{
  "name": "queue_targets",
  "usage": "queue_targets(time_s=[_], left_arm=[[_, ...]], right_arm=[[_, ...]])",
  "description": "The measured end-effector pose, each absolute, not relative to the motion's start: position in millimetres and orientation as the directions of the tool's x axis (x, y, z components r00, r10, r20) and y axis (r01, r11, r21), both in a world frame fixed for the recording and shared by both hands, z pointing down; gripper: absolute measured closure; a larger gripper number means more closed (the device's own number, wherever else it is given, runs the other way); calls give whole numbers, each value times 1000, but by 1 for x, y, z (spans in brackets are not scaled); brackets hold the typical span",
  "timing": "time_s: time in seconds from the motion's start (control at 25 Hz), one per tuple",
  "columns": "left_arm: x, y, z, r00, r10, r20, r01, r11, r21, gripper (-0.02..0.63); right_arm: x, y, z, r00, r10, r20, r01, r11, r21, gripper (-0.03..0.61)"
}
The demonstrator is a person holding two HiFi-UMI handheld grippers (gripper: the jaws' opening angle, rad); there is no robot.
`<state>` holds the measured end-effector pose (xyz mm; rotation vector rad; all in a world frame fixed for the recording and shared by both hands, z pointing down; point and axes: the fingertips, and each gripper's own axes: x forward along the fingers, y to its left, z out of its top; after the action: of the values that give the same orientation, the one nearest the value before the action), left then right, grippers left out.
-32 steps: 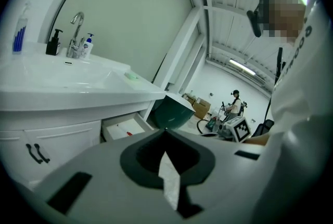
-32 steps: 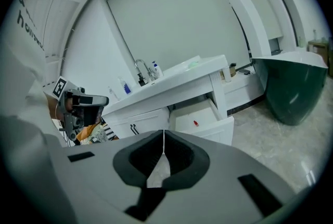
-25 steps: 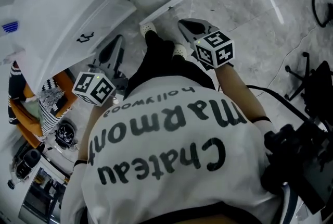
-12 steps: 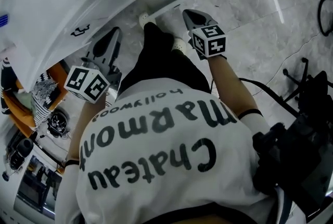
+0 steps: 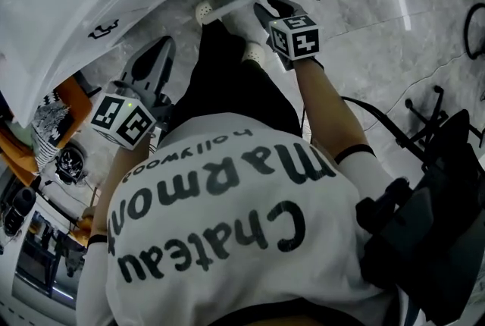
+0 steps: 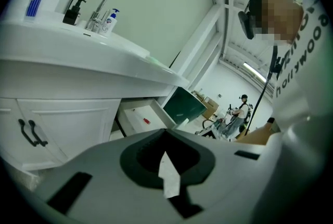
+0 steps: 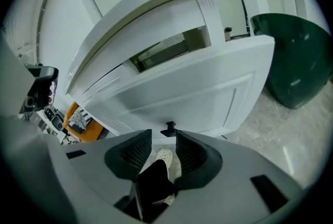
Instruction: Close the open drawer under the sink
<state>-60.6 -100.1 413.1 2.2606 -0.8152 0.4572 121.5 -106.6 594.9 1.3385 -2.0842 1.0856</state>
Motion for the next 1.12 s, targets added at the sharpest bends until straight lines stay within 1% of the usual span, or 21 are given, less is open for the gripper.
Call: queue_targets(time_s=[0.16,0.36,0.68,1.12], left_arm=[[-65,-95,418,731,-426,534,-676,-562,476,606],[-69,-93,421,725,-429,539,-683,-551,479,606],[-60,-92,424,734,-409,542,-669,-573,473,606],[-53,-92,425,744,-389,543,-652,-599,465,606]], right_arm=[[120,-111,612,-410,-530,743,-912,246,-328,417],[120,-114,622,-376,-501,780,-925,255,-282,424],[118,-114,618,-358,-500,789,-928,288,-239,440],[118,-115,618,-333,-512,792,-938,266,-223,443]])
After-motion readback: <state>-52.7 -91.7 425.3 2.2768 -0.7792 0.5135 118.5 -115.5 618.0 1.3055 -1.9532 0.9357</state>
